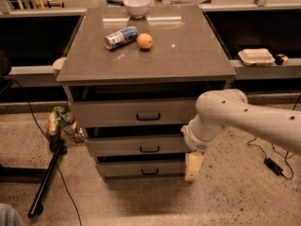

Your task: Open middle drawer

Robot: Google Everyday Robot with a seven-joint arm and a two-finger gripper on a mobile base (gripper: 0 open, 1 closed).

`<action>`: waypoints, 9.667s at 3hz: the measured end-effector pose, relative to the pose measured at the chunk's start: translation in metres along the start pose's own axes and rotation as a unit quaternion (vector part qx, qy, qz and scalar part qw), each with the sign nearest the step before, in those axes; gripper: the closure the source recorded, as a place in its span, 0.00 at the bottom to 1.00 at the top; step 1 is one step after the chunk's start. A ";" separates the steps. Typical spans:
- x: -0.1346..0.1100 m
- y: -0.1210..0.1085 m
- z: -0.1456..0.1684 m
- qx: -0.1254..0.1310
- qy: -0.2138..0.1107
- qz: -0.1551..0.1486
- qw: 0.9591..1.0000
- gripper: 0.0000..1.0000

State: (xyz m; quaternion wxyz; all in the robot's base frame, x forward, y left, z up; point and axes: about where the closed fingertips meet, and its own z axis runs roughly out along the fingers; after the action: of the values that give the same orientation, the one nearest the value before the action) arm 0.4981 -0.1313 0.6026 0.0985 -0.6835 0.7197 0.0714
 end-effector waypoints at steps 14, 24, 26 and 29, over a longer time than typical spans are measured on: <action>0.069 -0.124 0.192 0.038 0.002 -0.035 0.999 1.00; 0.060 -0.008 0.189 -0.065 0.015 -0.032 0.997 1.00; 0.058 0.015 0.189 -0.062 0.005 -0.024 0.998 1.00; 0.050 0.041 0.201 -0.075 -0.030 -0.019 0.997 0.61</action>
Offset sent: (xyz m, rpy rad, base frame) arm 0.0848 -0.0190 -0.1196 0.1546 -0.0708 0.0339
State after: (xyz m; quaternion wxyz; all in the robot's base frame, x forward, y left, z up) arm 0.4638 -0.1301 0.3940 0.0697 -0.7003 0.6958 0.1439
